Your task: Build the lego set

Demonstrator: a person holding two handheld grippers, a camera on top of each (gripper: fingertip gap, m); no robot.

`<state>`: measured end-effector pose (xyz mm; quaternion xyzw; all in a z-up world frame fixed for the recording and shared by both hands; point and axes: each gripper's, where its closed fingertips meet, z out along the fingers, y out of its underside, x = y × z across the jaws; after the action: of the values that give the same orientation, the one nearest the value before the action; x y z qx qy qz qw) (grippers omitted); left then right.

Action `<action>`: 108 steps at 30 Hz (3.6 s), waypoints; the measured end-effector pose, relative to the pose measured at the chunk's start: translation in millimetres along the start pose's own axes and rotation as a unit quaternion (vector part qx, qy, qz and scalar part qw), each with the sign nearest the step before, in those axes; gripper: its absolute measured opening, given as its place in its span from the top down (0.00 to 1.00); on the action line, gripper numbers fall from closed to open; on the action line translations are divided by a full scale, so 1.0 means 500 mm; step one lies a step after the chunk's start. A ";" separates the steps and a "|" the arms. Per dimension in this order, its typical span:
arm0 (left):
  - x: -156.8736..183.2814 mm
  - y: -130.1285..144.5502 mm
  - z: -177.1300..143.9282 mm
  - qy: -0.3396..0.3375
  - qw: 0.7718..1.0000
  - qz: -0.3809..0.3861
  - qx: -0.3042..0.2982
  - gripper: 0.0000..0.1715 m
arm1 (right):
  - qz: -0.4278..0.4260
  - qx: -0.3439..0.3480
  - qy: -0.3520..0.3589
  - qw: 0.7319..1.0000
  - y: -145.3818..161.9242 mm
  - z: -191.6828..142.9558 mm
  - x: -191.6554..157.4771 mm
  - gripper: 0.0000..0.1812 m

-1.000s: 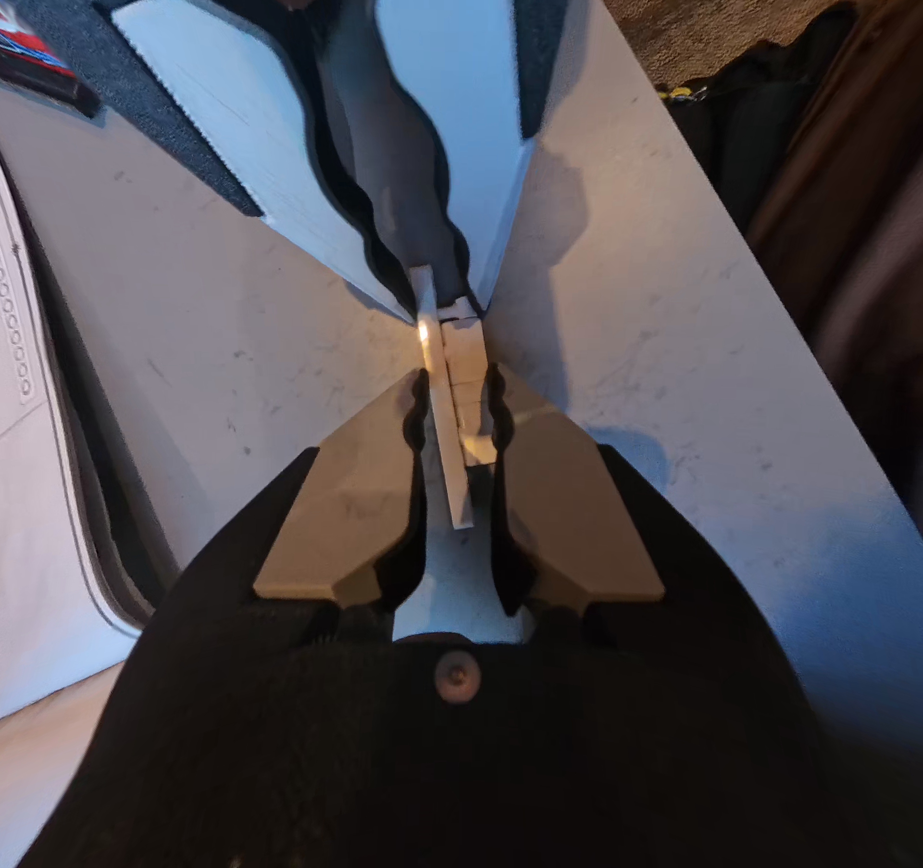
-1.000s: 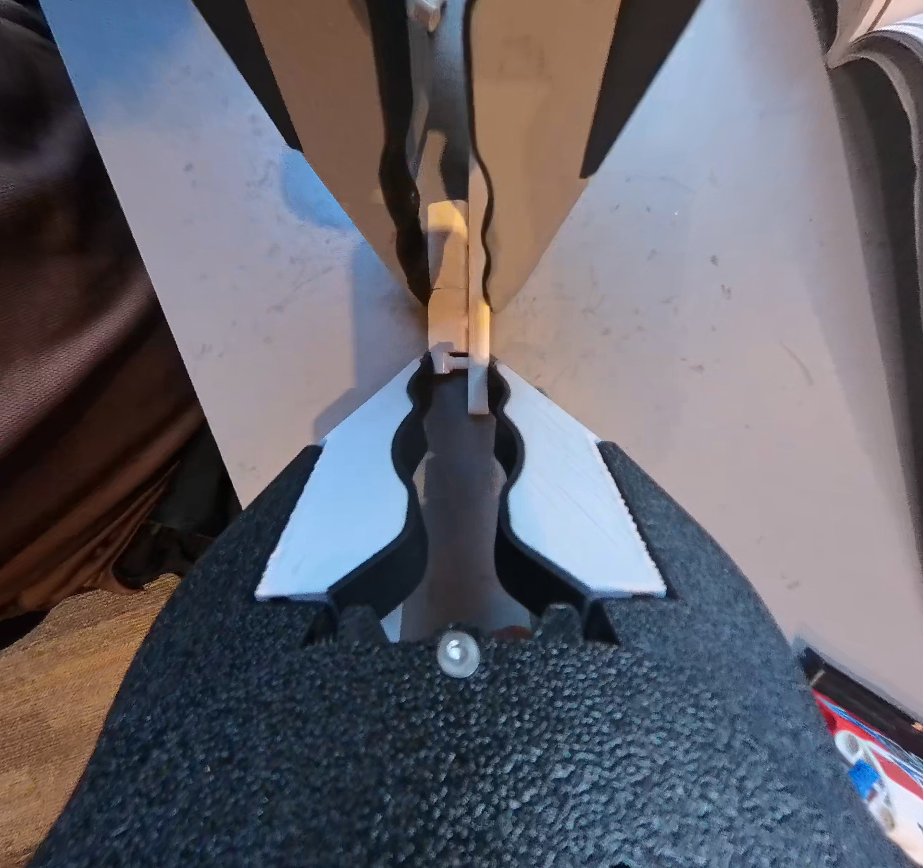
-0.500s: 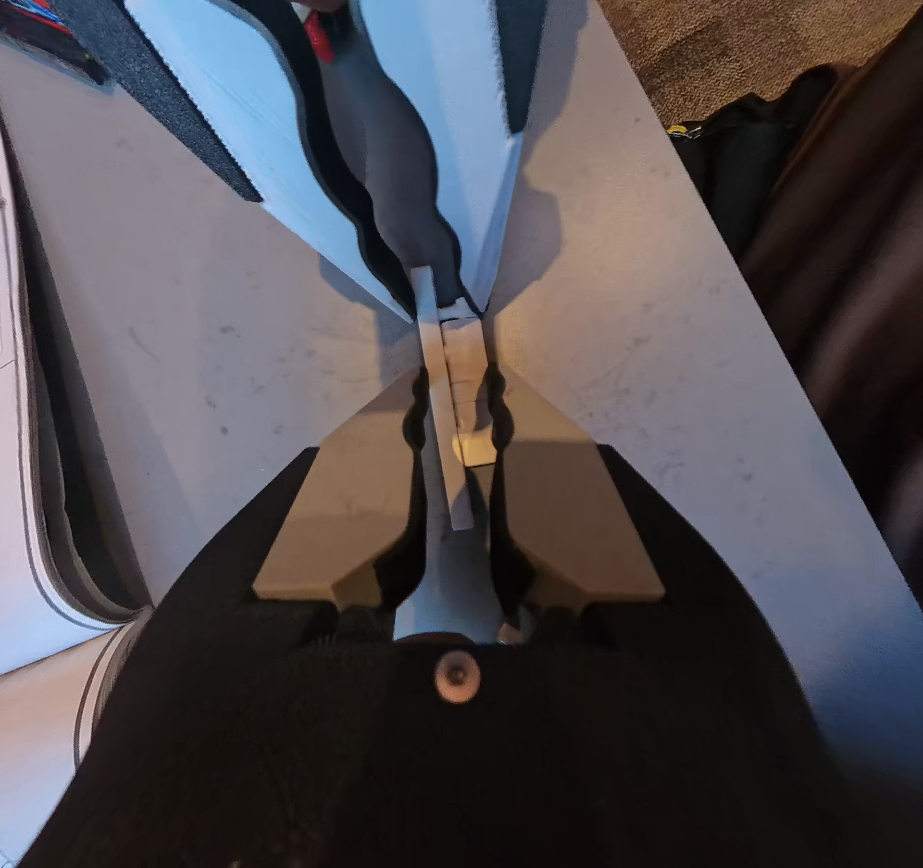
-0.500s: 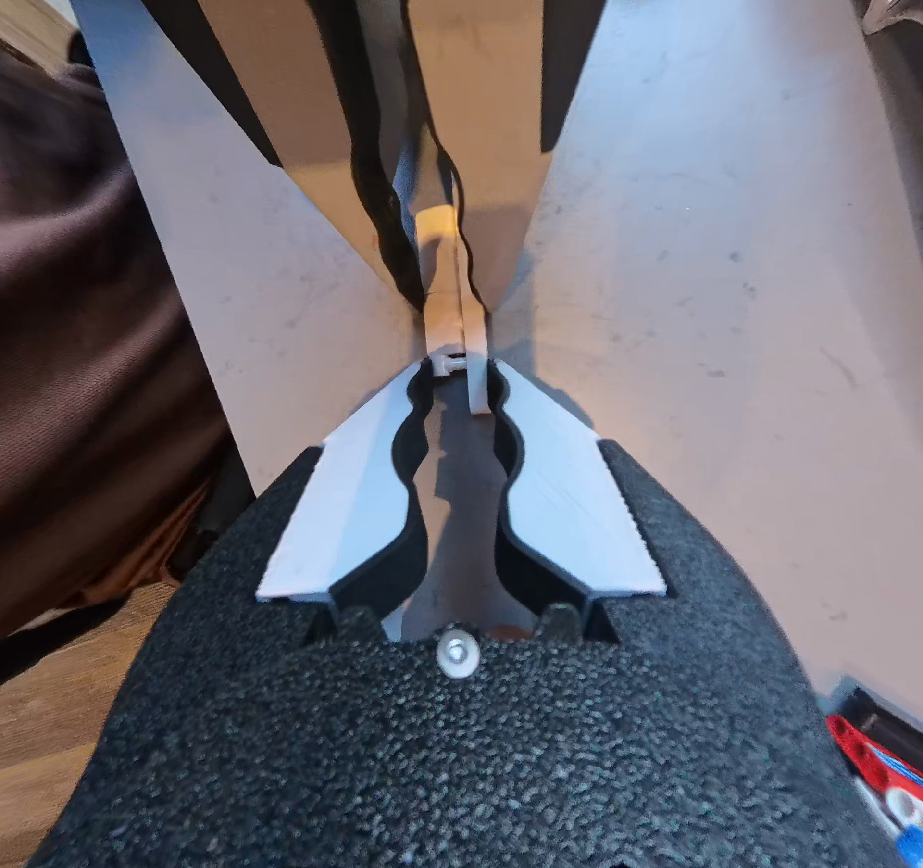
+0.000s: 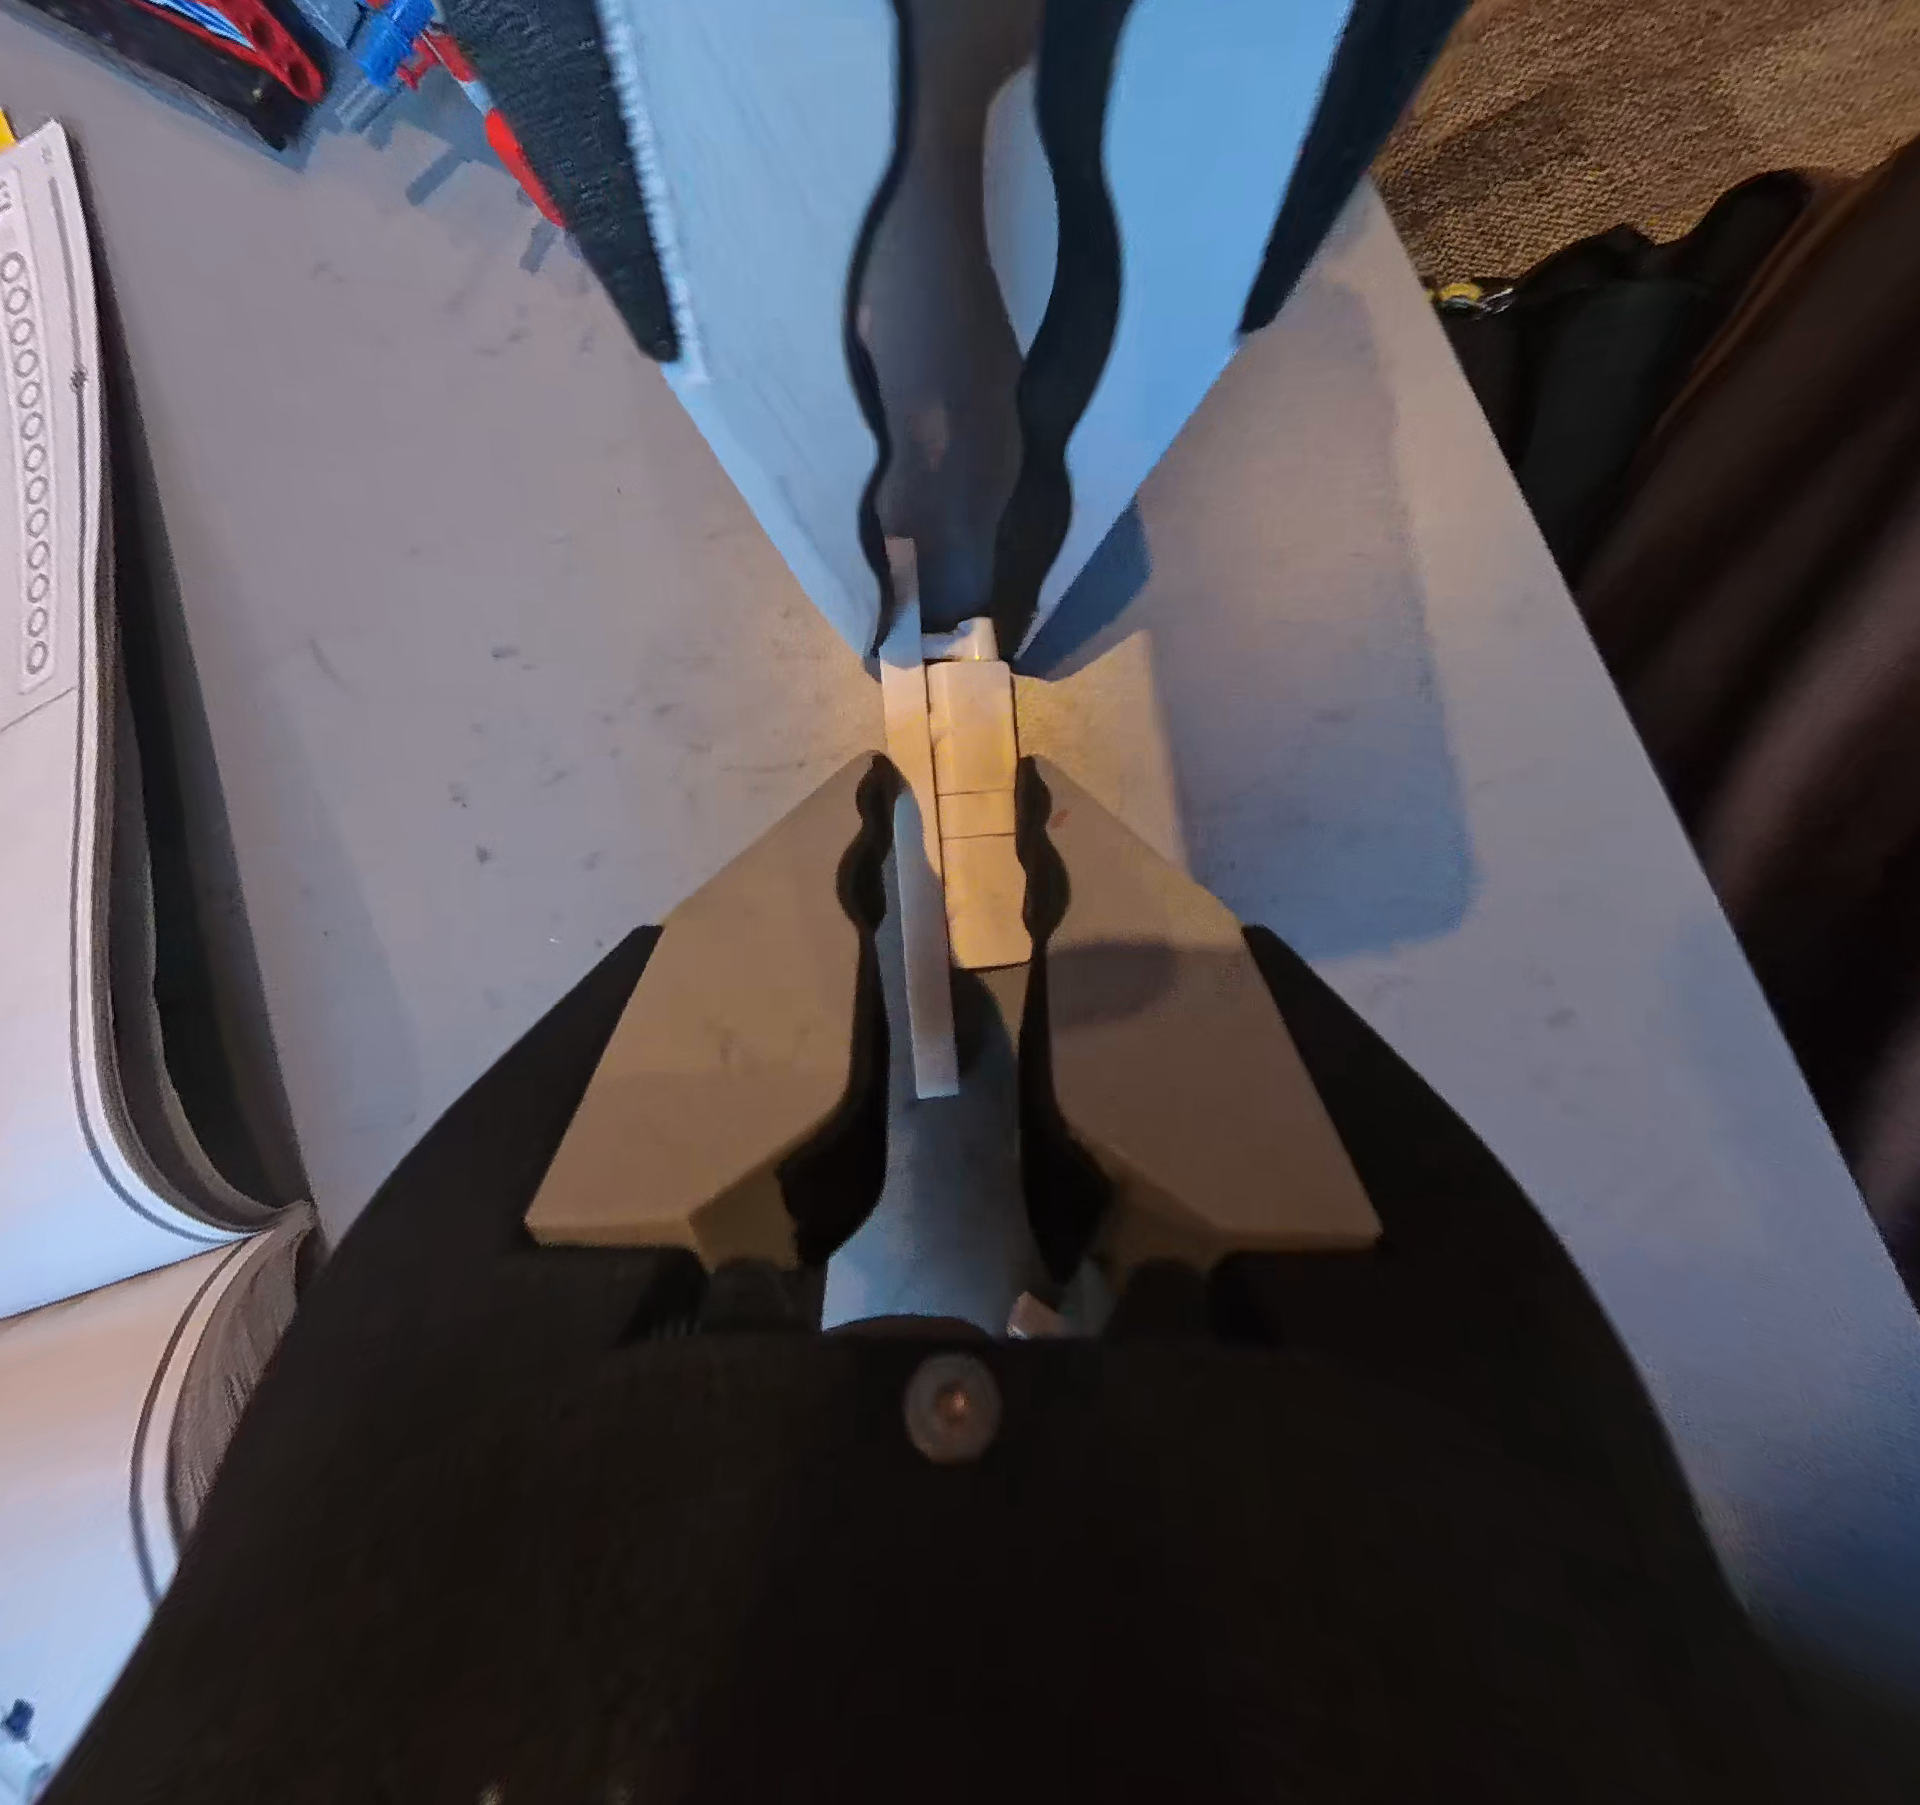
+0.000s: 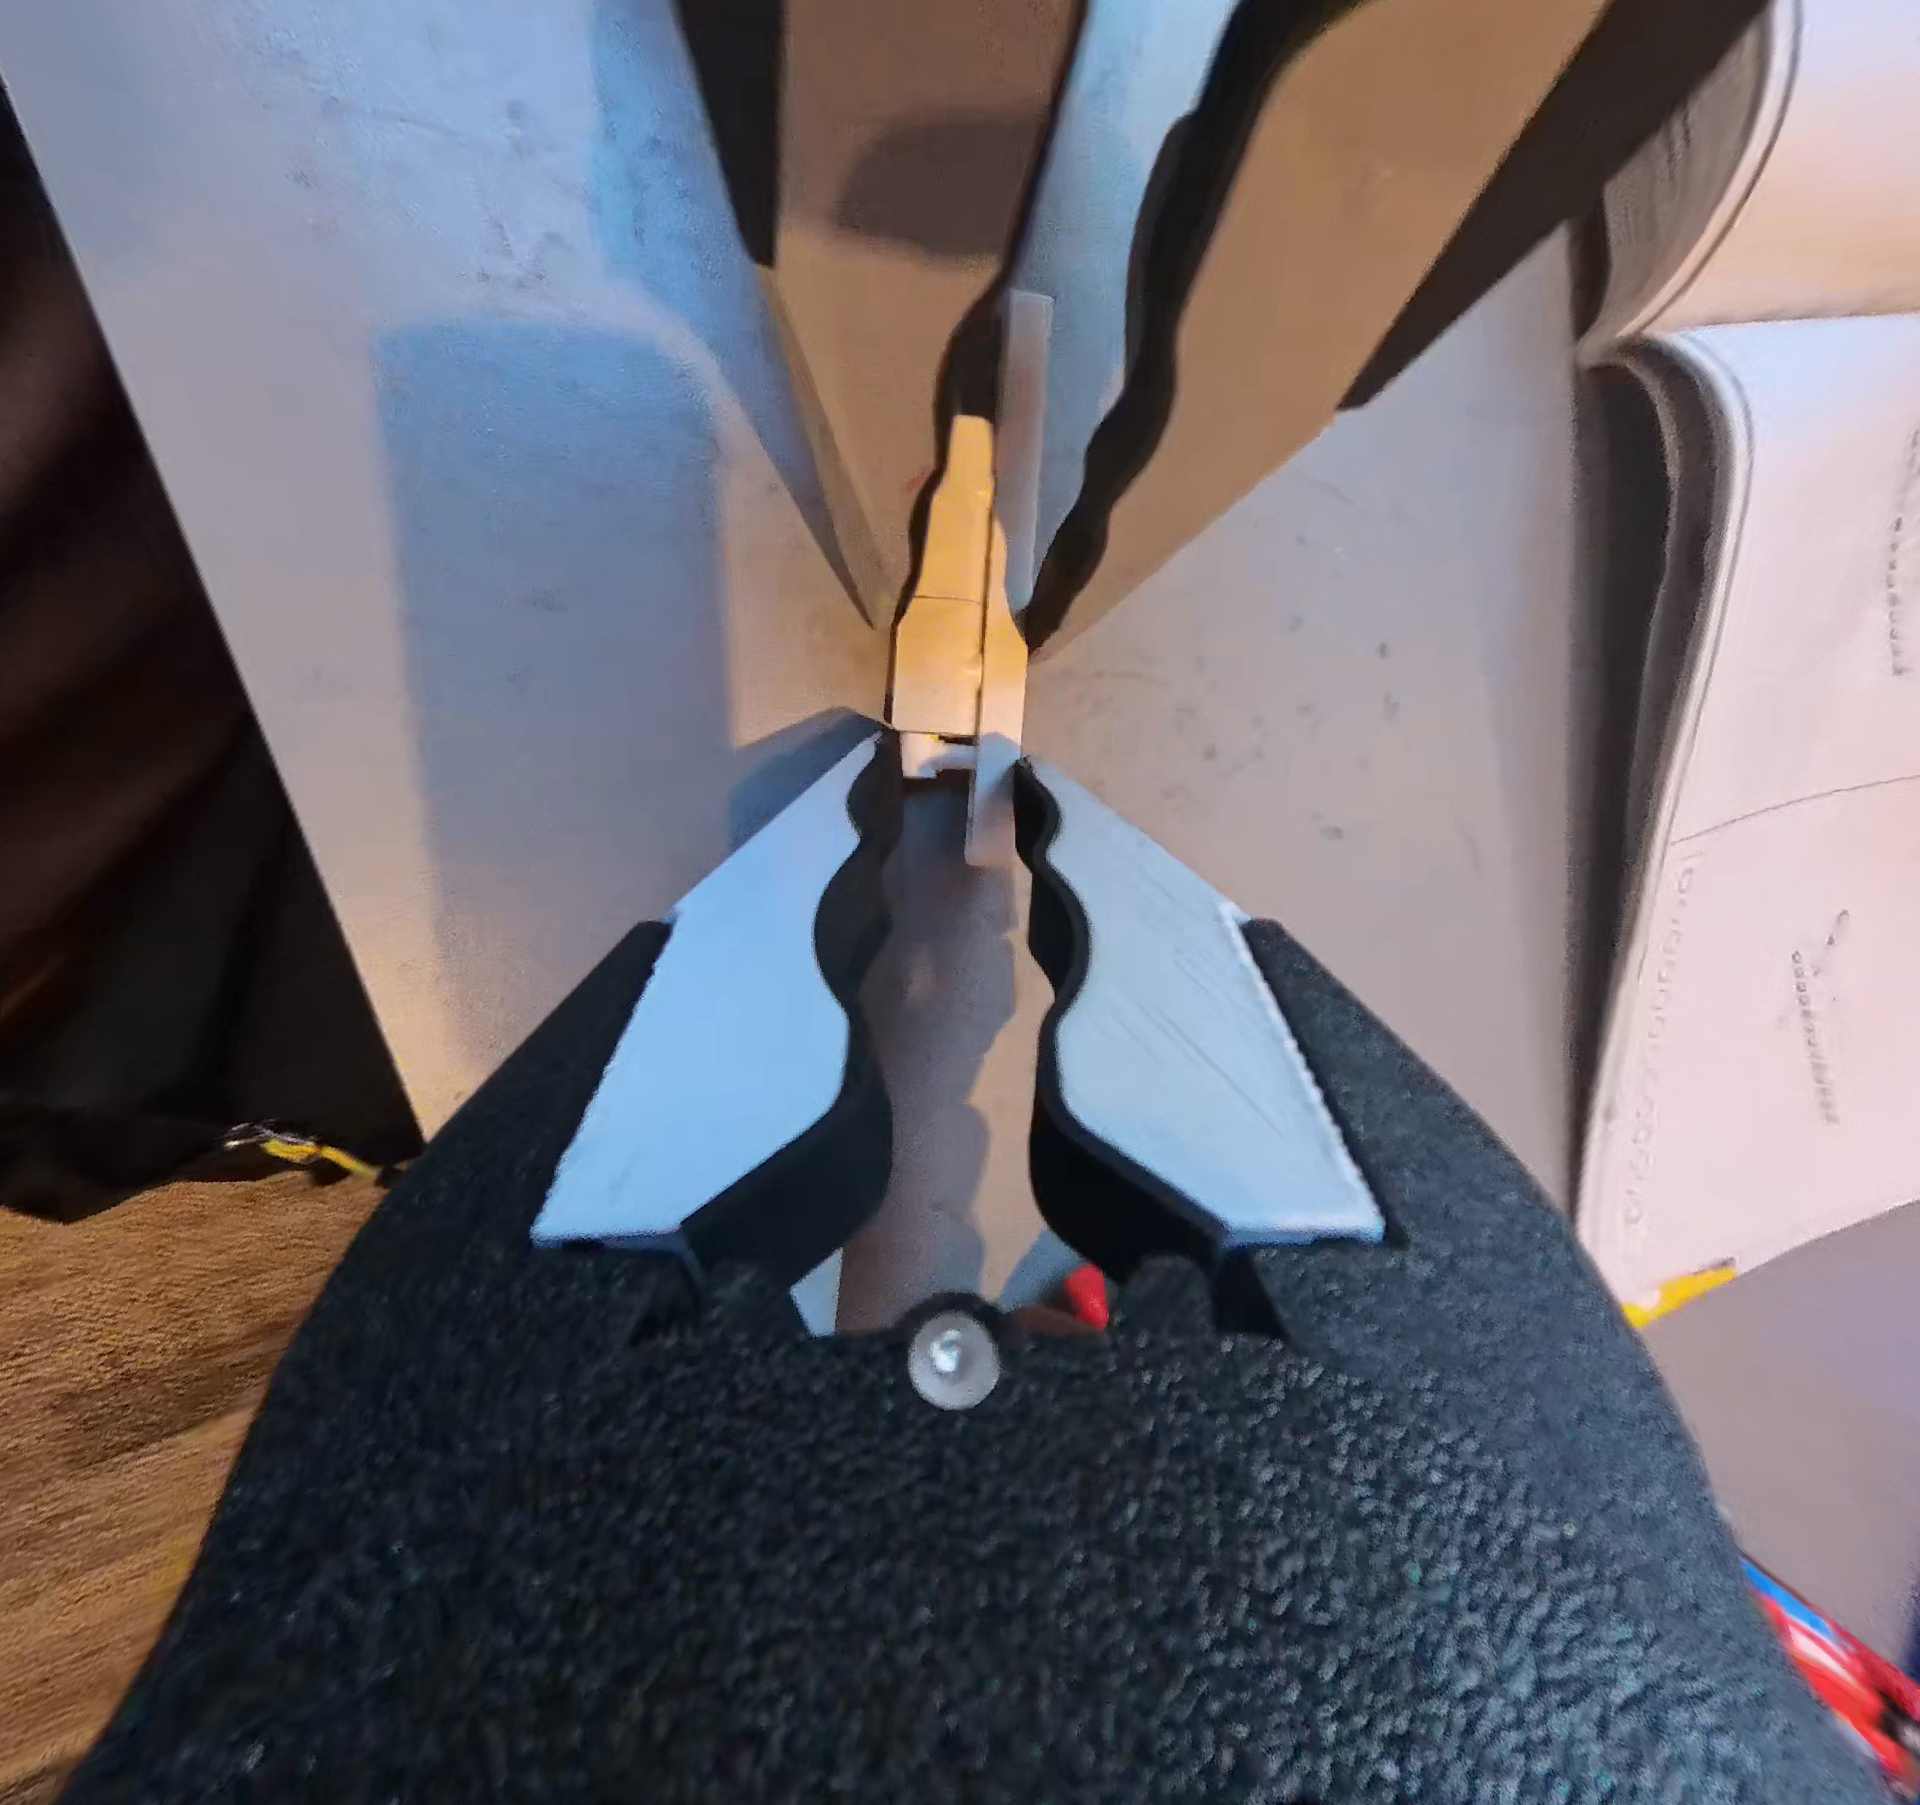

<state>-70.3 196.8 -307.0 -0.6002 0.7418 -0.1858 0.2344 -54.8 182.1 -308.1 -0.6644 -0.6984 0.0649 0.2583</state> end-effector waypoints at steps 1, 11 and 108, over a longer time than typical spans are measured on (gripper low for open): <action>0.000 0.001 0.000 -0.001 1.000 0.002 -0.001 0.87 | 0.003 0.002 -0.010 1.000 0.000 0.001 0.000 0.89; -0.002 0.005 -0.002 0.025 0.999 -0.025 0.014 0.88 | 0.047 0.024 -0.082 0.995 -0.003 0.001 -0.006 0.89; 0.001 0.000 0.003 0.026 0.985 -0.162 0.052 0.87 | 0.167 0.040 0.060 0.983 0.016 -0.008 0.024 0.82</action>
<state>-69.5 196.0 -308.3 -0.6946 0.6297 -0.2753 0.2126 -45.7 193.7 -304.6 -0.7636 -0.5576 0.0952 0.3113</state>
